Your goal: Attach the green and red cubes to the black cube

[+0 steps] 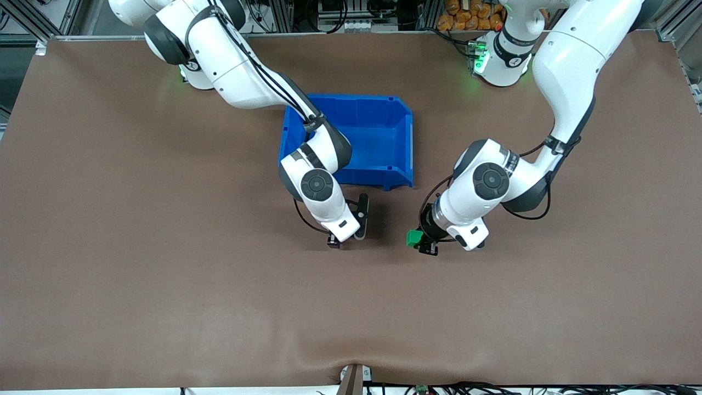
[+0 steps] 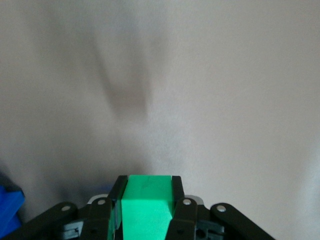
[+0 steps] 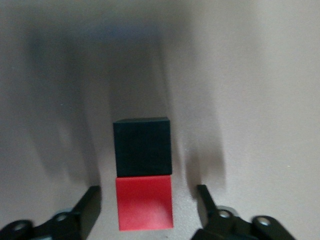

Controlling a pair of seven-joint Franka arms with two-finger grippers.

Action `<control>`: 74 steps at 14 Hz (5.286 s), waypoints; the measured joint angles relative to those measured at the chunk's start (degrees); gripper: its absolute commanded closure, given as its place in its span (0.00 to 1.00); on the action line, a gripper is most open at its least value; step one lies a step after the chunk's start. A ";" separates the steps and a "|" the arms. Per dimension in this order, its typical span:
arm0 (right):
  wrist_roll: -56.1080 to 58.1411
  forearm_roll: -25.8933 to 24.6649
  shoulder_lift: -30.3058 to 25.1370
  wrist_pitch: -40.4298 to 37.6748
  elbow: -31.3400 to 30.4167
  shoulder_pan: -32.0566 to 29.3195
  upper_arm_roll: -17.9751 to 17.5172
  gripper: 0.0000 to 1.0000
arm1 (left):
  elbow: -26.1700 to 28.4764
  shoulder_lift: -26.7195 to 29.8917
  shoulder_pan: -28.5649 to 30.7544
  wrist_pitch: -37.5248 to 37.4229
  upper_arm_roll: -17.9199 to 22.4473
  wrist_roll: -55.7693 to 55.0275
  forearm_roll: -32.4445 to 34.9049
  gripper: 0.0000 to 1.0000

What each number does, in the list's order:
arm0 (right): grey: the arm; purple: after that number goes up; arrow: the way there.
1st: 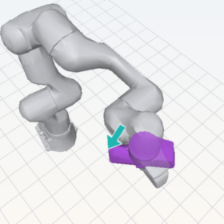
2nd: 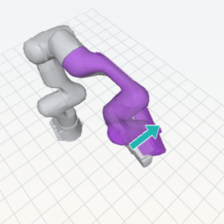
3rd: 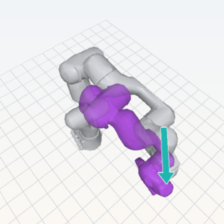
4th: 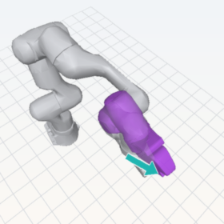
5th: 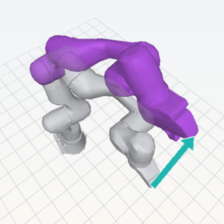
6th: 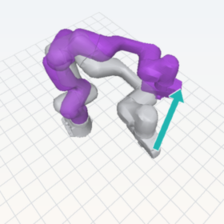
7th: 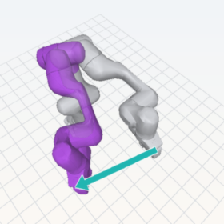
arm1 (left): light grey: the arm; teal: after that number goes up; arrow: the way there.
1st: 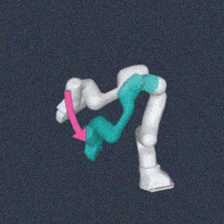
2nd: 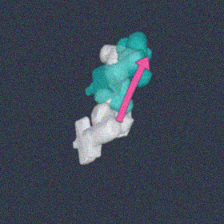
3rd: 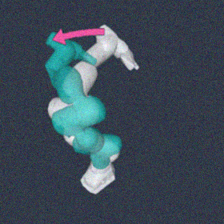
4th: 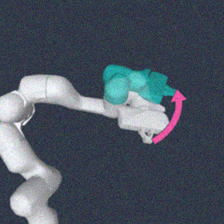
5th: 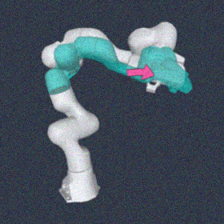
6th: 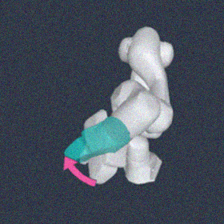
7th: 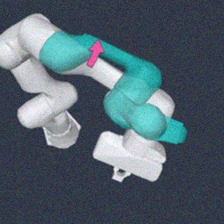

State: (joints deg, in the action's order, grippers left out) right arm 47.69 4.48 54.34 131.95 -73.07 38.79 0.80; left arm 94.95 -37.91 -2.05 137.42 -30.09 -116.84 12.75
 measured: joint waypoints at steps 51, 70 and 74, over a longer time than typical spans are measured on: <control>-49.65 -2.24 -53.87 -46.00 -18.53 -39.91 0.75 0.00 | -15.46 -13.94 -23.04 -0.17 12.54 -17.27 0.52 0.00; -51.52 -0.77 -56.19 -49.88 -13.75 -42.32 1.12 0.00 | -17.34 21.19 -11.40 -40.33 12.57 32.96 -2.14 0.00; -51.49 -1.39 -55.95 -49.92 -13.75 -42.03 0.49 0.00 | -17.21 26.30 -5.62 -49.20 12.63 46.01 -9.17 0.00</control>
State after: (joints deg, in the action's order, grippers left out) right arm -3.80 3.09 -1.61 82.04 -86.82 -3.24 1.29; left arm 77.74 -11.61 -7.67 88.22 -17.46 -70.82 3.58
